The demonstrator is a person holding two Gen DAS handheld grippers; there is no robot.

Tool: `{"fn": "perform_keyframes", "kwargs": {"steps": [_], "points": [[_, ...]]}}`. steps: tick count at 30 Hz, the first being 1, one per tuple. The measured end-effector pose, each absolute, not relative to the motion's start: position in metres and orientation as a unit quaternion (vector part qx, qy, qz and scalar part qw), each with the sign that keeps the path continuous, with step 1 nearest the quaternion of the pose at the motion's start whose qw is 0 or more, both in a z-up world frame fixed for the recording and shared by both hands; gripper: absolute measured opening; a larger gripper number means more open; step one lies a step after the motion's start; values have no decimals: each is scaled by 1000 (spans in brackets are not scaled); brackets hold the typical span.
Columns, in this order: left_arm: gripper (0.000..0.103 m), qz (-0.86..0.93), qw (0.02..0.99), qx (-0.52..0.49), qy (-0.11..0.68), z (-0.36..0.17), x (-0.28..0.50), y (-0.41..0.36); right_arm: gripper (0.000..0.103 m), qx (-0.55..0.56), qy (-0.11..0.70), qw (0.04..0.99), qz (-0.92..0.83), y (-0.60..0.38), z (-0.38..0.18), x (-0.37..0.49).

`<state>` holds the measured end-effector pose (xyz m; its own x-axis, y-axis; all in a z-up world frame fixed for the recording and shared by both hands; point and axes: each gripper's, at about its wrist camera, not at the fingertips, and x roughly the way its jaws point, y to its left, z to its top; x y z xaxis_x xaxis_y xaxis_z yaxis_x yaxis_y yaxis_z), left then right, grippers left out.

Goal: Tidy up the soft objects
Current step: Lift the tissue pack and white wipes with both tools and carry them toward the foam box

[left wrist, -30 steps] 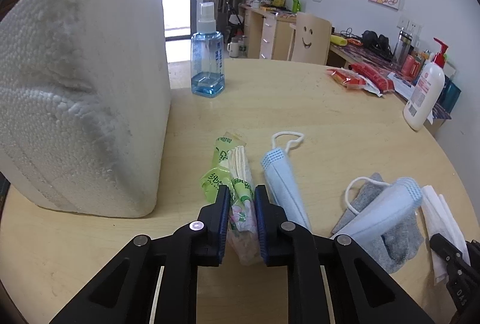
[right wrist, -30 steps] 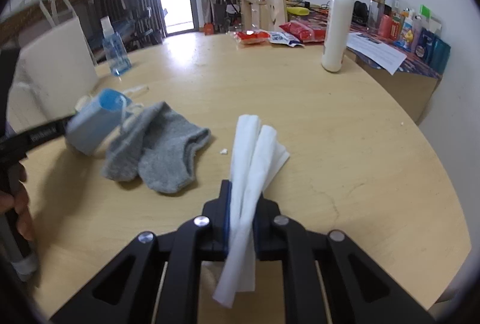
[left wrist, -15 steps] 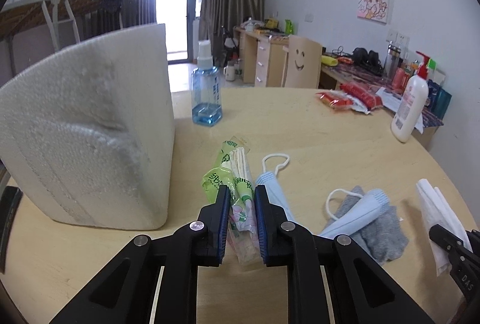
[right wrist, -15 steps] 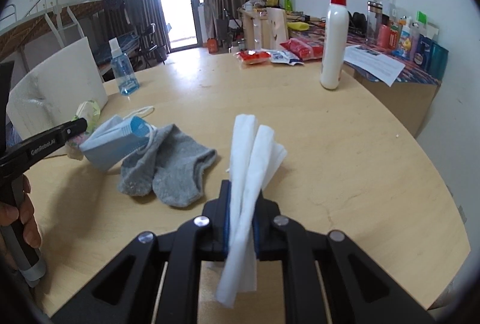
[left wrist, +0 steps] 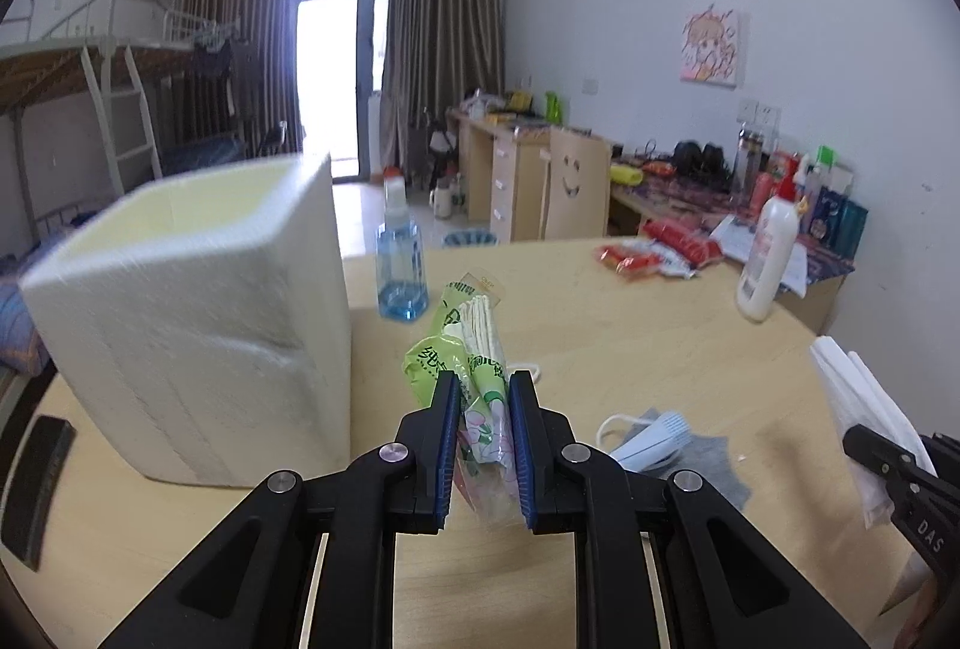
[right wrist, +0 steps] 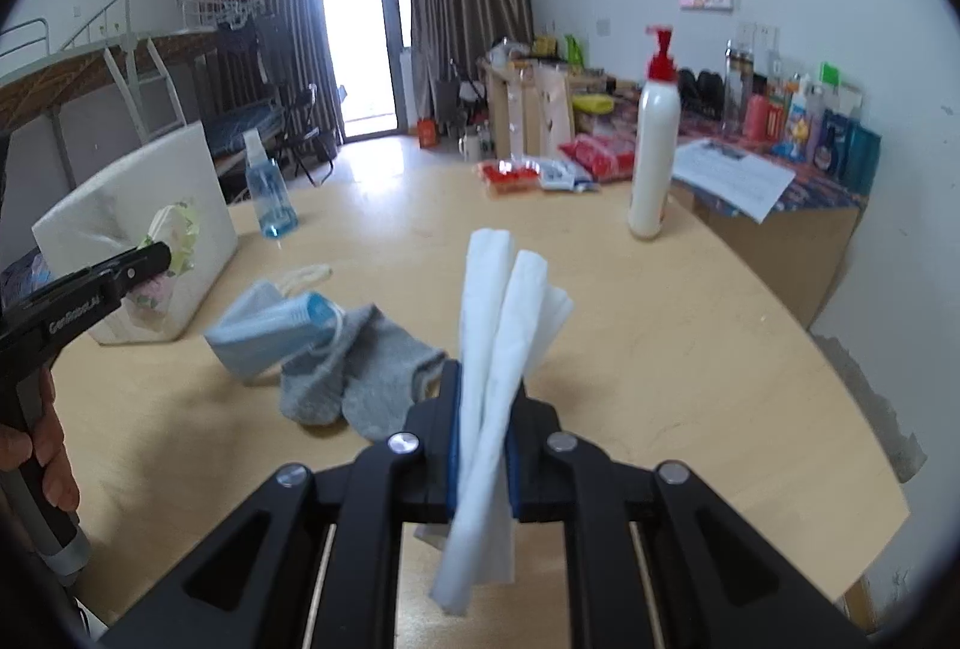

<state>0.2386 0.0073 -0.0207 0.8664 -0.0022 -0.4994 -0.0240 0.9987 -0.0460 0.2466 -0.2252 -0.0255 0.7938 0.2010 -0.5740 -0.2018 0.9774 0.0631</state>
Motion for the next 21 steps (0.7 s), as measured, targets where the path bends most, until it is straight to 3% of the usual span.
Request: {"fn": "perform_keyframes", "kwargs": {"steps": [21], "points": [[18,-2,992,10,123,54,124,4,15,-2,176,977,123,-216,42,176]]}}
